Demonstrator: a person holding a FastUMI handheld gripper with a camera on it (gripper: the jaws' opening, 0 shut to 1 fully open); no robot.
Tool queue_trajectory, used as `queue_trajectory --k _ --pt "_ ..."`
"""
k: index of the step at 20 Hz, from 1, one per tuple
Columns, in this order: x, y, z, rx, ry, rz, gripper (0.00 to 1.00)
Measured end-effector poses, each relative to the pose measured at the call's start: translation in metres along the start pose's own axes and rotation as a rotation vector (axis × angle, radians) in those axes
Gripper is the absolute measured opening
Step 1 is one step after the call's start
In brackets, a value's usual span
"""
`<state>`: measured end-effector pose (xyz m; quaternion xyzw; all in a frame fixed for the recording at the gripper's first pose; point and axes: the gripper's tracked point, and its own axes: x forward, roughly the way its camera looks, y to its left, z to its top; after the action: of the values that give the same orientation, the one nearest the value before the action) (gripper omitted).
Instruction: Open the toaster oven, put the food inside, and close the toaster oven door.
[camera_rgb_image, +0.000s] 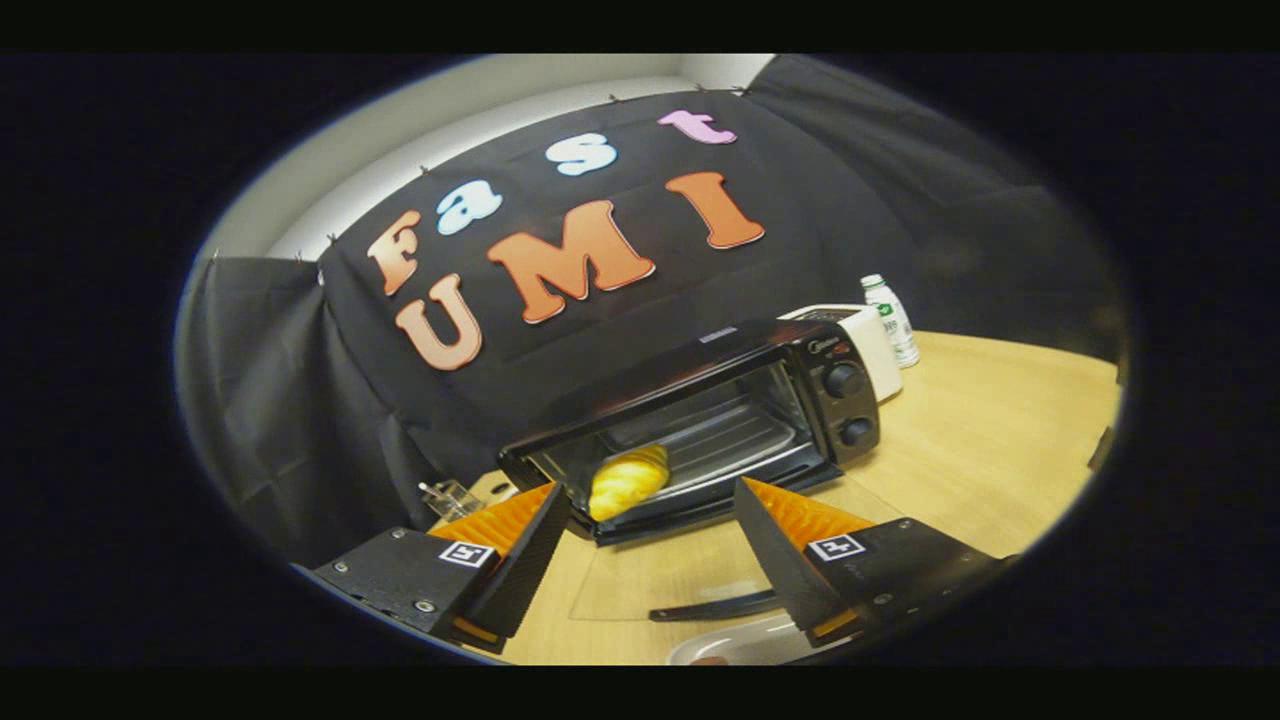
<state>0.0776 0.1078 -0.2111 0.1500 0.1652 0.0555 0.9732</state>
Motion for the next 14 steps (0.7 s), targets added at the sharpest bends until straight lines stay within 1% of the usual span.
queue_trajectory --k 2,5,10,12,14 --pt "-0.016 -0.012 -0.007 -0.067 0.006 -0.034 0.98" --pt "-0.029 -0.022 -0.022 -0.168 0.037 -0.062 0.98" --pt "-0.046 -0.035 -0.053 -0.391 0.093 -0.107 0.98" --pt "-0.048 -0.037 -0.071 -0.436 0.134 -0.106 0.99" --pt "-0.050 -0.038 -0.084 -0.447 0.171 -0.105 0.99"
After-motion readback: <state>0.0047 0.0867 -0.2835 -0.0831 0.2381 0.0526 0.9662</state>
